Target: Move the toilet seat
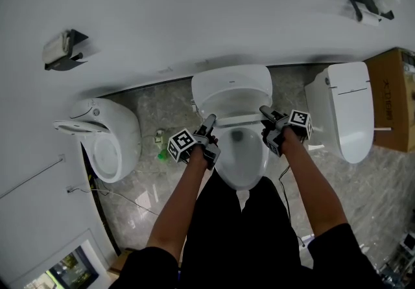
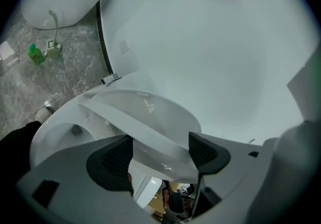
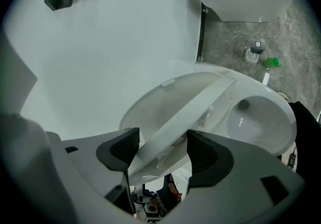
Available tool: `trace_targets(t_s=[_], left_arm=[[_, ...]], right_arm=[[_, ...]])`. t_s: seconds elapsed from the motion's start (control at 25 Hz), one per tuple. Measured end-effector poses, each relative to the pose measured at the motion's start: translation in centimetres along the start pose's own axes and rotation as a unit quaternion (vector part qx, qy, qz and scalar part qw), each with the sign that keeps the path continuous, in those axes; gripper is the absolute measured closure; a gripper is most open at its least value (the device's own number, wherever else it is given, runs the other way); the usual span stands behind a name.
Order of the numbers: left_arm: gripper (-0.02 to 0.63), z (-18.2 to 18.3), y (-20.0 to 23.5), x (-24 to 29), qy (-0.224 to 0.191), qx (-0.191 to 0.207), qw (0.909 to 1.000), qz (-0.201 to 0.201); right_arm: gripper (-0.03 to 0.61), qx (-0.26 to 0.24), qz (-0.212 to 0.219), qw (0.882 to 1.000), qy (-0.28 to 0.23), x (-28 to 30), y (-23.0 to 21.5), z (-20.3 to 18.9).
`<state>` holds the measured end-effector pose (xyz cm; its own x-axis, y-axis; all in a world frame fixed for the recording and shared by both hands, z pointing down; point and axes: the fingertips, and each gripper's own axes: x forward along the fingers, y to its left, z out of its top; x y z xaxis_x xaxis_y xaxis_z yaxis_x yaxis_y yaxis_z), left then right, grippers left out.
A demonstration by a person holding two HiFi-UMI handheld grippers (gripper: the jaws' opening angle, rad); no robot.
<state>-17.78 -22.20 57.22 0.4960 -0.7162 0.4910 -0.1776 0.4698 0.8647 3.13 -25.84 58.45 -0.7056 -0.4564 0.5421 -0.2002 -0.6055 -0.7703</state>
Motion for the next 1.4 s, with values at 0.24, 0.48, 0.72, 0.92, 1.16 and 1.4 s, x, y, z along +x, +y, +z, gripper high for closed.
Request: trace_targets(t_s=[0.24, 0.48, 0.72, 0.92, 1.16, 1.4], left_arm=[[0.27, 1.1, -0.5, 1.2, 0.006, -0.004, 1.0, -0.002], [0.268, 2.2, -1.0, 2.2, 0.01, -0.012, 0.9999, 0.004], [0.267, 3.2, -1.4, 3.2, -0.008, -0.017, 0.9998, 0.0], [0.265, 3.8, -1.5, 3.7, -0.016, -0.018, 0.9997, -0.006], [0.265, 4.2, -1.7, 4.3, -0.022, -0.024, 0.9995, -0.006], [0.265, 4.7, -1.8, 4.6, -0.041, -0.025, 0.9988, -0.011]], right_arm=[[0.295, 0.002, 0.012, 1.0, 0.005, 0.8, 1.2, 0.9], [0.295, 0.018, 0.03, 0.999, -0.018, 1.6, 2.0, 1.8], [0.295, 0.03, 0.049, 0.998, -0.034, 2.3, 2.5, 2.7], [0.295, 0.02, 0.061, 0.997, -0.044, 2.6, 3.3, 3.0], [0.295, 0.02, 0.081, 0.995, -0.06, 3.0, 3.3, 3.7], [0.296, 0.014, 0.099, 0.991, -0.086, 3.1, 3.3, 4.5]])
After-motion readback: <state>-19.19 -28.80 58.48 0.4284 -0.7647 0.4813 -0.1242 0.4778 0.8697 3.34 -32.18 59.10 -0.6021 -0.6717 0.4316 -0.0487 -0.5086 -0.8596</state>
